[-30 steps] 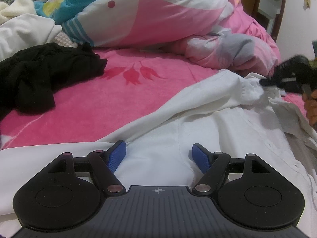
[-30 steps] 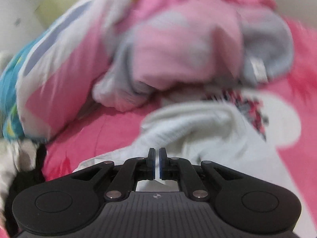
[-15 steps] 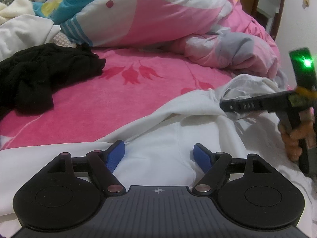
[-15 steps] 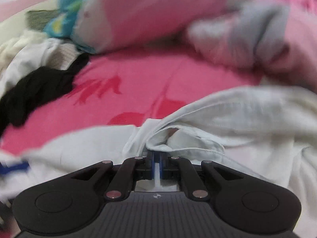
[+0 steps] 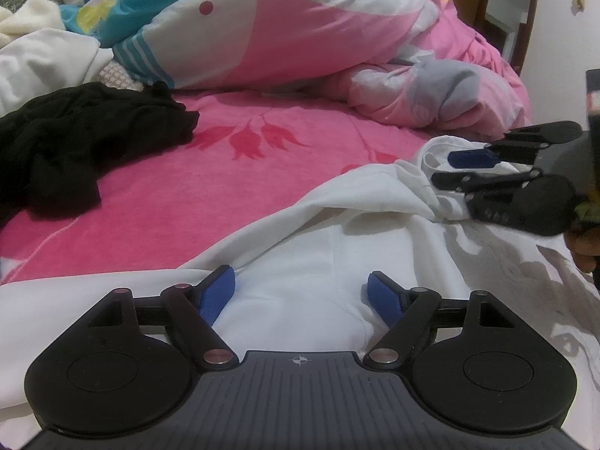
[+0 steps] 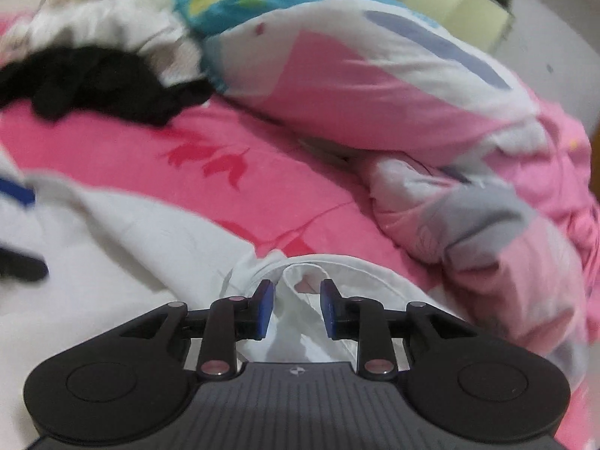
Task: Fold clothes
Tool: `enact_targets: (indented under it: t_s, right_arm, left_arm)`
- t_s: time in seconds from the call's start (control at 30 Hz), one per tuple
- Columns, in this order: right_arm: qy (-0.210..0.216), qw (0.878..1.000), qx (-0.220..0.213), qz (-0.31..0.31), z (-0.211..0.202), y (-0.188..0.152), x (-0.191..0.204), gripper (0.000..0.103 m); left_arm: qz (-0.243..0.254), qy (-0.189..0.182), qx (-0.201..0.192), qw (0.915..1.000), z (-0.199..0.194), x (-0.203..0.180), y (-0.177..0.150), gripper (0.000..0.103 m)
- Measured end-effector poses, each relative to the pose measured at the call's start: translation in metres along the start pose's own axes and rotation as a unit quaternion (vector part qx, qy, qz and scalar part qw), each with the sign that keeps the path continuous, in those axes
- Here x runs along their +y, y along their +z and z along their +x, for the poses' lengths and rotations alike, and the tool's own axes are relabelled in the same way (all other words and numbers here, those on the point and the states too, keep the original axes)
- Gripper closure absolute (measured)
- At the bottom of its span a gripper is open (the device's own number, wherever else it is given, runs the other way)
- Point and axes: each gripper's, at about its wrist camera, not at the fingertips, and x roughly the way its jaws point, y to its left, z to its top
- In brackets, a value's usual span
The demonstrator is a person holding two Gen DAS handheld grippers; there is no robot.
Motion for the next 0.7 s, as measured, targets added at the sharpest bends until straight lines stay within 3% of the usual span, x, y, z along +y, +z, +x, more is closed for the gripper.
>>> enact_targets:
  t_s: [0.1,0.17,0.23,0.3,0.37,0.4,0.5,0.57,0.63,0.7]
  right_arm:
    - [-0.027,0.997,0.002,-0.068,0.009,-0.001,0.016,0.074]
    - [-0.029,0.997,0.013,-0.073,0.018,-0.002,0.016,0.074]
    - [-0.019,0.999,0.021,-0.022,0.026,-0.002,0.003,0.077]
    - [-0.008,0.999,0.029,0.028,0.033,-0.002,-0.011,0.091]
    - [0.024,0.987,0.007,0.161,0.028,-0.007,-0.047,0.097]
    - [0.045,0.968,-0.012,0.246,0.023,-0.012,-0.07,0.098]
    - [0.115,0.885,-0.063,0.446,0.018,-0.042,-0.126,0.098]
    - [0.158,0.814,-0.082,0.553,0.025,-0.068,-0.15,0.098]
    - [0.193,0.729,-0.089,0.651,0.037,-0.097,-0.164,0.098]
    - [0.194,0.661,-0.085,0.72,0.047,-0.124,-0.172,0.098]
  left_arm:
    - [0.0,0.0,0.0,1.0,0.0,0.0,0.0,0.024]
    - [-0.001,-0.001,0.0,1.0,0.0,0.0,0.0,0.024]
    - [-0.001,-0.001,0.0,1.0,0.0,0.0,0.0,0.024]
    - [-0.001,-0.002,0.0,1.0,0.0,0.0,0.0,0.024]
    - [-0.001,-0.001,0.0,1.0,0.0,0.0,0.0,0.024]
    - [-0.001,-0.001,0.0,1.0,0.0,-0.001,0.0,0.024]
    - [0.0,-0.001,0.0,1.0,0.0,-0.001,0.0,0.023]
    - [0.001,-0.001,0.001,1.0,0.0,-0.001,0.001,0.023]
    - [0.002,-0.001,0.001,1.0,0.001,0.0,0.001,0.022]
    - [0.001,-0.002,0.001,1.0,0.001,0.0,0.001,0.022]
